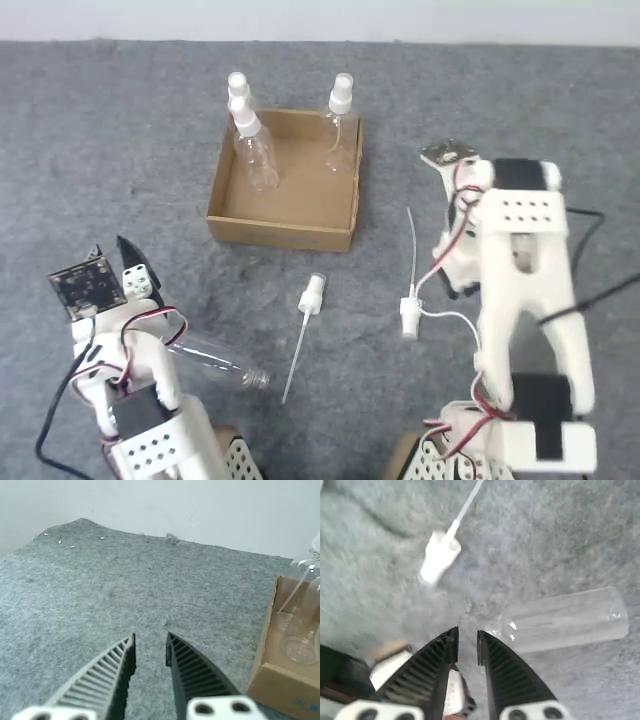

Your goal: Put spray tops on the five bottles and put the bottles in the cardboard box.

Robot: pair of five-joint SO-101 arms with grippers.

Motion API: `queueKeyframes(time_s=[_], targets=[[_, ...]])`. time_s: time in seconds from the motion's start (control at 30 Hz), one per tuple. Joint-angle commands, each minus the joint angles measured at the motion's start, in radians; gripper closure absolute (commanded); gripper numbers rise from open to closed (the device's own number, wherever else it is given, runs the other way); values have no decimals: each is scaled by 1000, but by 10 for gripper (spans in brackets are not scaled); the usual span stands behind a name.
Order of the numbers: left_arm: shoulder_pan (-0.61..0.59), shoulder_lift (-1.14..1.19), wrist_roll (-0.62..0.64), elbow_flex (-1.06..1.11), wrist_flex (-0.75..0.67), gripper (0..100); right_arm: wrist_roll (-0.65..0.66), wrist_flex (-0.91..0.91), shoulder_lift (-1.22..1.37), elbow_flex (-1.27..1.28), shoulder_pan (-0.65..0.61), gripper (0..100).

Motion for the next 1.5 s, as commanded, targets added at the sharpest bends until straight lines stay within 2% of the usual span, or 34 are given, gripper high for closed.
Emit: queueKeyframes(time_s=[0.0,0.27,0.53,0.97,1.47], targets=[[3,-18,0,-1,-35,905,222,41,-116,74,110,991],[5,-18,0,-1,-35,905,494,38,-189,204,282,991],[5,-18,0,-1,-35,905,684,33,-291,322,348,991],[5,-18,0,-1,-35,905,833,-188,-397,646,351,992],[5,-18,0,-1,-35,905,842,-559,-397,853,346,992]])
